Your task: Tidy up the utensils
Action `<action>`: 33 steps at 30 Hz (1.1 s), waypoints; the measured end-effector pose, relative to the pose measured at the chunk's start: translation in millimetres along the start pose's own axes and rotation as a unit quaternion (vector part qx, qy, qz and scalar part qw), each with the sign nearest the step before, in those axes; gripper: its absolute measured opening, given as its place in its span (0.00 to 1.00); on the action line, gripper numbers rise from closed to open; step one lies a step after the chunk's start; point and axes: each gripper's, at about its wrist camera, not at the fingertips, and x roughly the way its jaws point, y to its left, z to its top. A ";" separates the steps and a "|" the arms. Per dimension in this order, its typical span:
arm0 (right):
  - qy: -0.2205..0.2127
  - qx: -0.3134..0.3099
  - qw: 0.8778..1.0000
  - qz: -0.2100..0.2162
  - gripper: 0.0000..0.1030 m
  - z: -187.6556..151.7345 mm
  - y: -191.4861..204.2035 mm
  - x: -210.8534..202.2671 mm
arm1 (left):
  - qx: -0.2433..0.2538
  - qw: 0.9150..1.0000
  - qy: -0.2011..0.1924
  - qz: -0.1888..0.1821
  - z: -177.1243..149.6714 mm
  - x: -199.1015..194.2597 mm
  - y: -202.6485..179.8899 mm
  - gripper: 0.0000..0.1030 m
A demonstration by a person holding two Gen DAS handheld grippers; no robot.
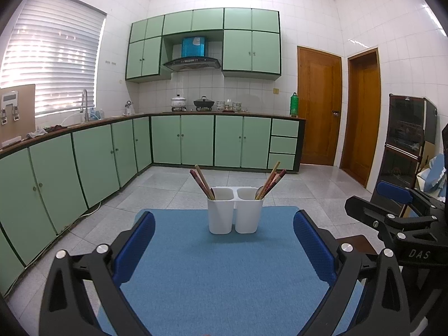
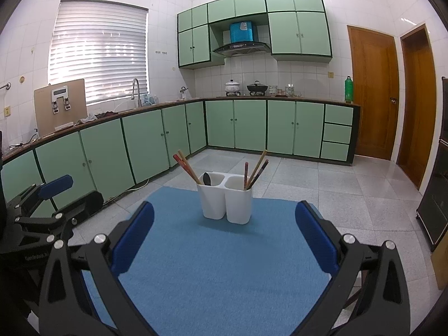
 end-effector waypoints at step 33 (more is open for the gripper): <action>0.002 -0.003 1.000 -0.001 0.95 -1.7 2.6 -0.4 | -0.002 1.000 0.001 -0.001 1.6 -0.1 -0.2 0.94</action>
